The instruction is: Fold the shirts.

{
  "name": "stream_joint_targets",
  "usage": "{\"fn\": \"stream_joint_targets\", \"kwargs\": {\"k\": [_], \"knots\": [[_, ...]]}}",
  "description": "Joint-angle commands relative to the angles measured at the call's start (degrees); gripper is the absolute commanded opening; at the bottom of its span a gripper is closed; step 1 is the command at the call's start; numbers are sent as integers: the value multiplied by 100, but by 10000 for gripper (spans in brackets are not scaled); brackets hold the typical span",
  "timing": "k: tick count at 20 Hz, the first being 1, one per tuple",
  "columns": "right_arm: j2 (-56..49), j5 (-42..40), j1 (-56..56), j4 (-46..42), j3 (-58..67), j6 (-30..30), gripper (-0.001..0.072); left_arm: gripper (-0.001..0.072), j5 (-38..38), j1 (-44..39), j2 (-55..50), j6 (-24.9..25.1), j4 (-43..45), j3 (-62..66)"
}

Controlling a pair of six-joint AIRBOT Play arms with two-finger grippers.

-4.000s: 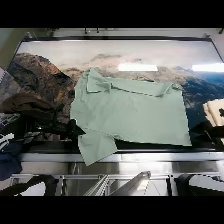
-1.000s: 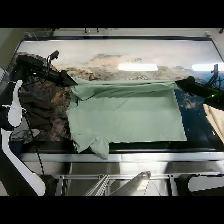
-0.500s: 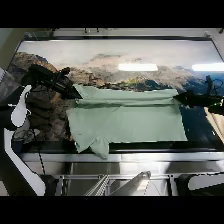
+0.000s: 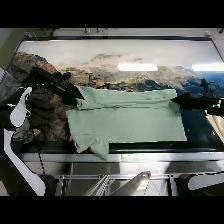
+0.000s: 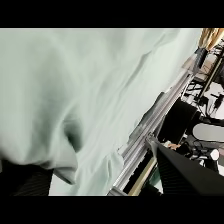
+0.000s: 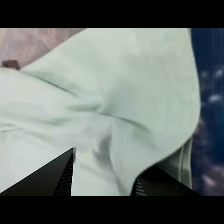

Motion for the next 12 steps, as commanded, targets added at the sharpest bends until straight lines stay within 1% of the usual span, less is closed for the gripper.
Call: {"fn": "stream_joint_targets", "kwargs": {"k": [1, 2, 3, 5, 7, 8, 9, 10, 12], "knots": [[518, 46, -13, -1075, 7, 597, 366, 711, 313, 81, 13, -490, -7, -9], [754, 44, -13, -1445, 7, 835, 366, 710, 505, 125, 15, -708, -7, -9], [1049, -15, -17, -1803, 7, 1036, 366, 709, 540, 170, 81, -852, 31, -63], [1661, -238, -98, -2347, 7, 1471, 367, 708, 522, 251, 581, -848, 376, -662], [2238, -439, -264, -2612, 7, 1849, 368, 709, 376, 323, 1368, -734, 977, -1668], [2468, -503, -356, -2605, 7, 2015, 368, 709, 116, 372, 1829, -730, 1237, -2271], [2680, -555, -431, -2605, 4, 2138, 368, 709, -317, 450, 2385, -750, 1397, -3008], [2833, -568, -452, -2590, 4, 2140, 368, 709, -745, 494, 2920, -758, 1386, -3727], [2994, -549, -439, -2577, 4, 2140, 368, 708, -1517, 546, 3995, -964, 1261, -5217]]}}
